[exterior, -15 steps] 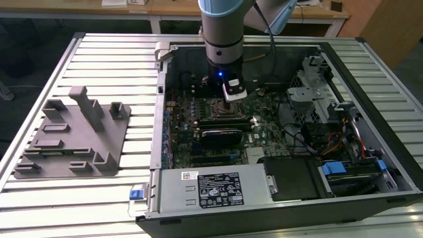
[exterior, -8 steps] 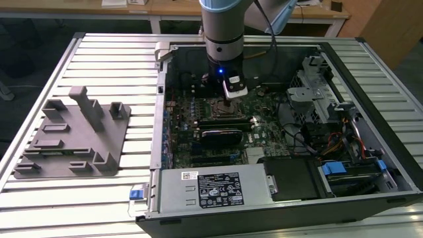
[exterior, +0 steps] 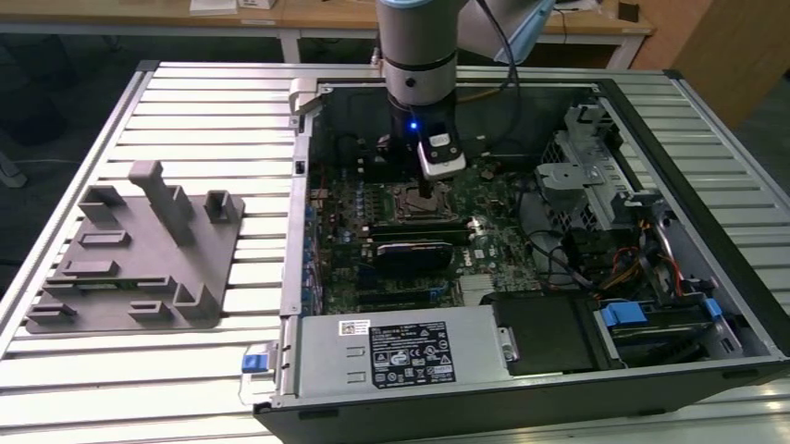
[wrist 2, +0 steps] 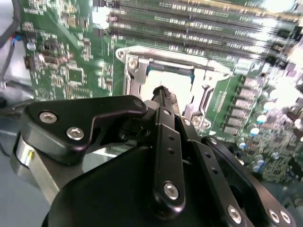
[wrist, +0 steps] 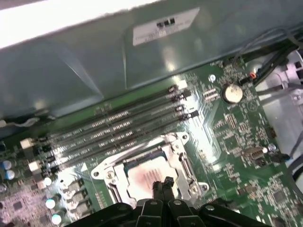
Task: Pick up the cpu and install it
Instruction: 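Install the first cpu locking lever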
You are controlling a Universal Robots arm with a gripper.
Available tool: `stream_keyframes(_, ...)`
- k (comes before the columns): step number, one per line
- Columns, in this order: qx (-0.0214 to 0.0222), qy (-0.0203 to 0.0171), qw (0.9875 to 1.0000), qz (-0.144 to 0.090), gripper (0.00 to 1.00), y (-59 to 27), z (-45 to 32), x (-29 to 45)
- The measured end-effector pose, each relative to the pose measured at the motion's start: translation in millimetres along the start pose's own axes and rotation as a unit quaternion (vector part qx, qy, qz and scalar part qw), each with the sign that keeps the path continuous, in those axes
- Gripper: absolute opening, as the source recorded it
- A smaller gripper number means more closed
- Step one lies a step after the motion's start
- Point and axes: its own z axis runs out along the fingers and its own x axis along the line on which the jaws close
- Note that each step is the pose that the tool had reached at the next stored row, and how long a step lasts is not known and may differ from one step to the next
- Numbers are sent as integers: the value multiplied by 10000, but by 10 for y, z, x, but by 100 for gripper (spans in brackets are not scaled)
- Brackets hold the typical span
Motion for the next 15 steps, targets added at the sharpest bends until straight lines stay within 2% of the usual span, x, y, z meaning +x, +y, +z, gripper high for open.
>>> stream_keyframes(2,121,-31,9999,-14,11,3,1,-6)
stream_keyframes(4,187,-36,9998,-24,11,8,3,-16)
stream_keyframes(5,199,-19,9998,-26,11,11,5,-24)
stream_keyframes(10,272,170,9995,-44,11,29,12,-70)
stream_keyframes(11,277,185,9994,-51,11,30,12,-73)
stream_keyframes(15,272,199,9993,-130,11,32,14,-76)
